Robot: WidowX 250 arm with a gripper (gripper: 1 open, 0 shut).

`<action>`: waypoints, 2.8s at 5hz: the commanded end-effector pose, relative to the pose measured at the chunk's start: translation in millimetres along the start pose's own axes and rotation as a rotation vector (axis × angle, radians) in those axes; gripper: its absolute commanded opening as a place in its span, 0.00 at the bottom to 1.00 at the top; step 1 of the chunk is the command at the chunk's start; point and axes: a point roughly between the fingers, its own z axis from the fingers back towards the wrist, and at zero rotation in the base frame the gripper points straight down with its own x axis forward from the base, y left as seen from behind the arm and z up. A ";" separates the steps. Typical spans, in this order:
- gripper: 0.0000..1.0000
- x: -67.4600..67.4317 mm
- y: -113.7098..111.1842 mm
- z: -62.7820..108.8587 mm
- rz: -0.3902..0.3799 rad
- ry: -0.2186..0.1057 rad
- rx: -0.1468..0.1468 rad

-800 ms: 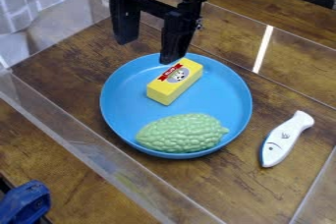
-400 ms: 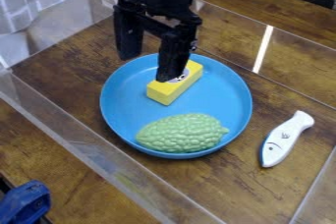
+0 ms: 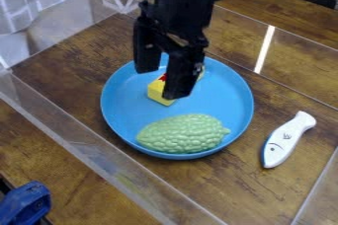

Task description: Remove the green object from inside the blue tray and put it on the table

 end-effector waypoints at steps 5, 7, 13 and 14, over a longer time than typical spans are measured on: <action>0.00 29.8 39.4 -43.1 0.046 -0.133 0.023; 0.00 37.3 51.6 -42.6 0.076 -0.149 0.039; 1.00 105.3 112.7 -69.5 0.213 -0.172 0.039; 0.00 106.1 132.7 -68.8 0.139 -0.164 0.044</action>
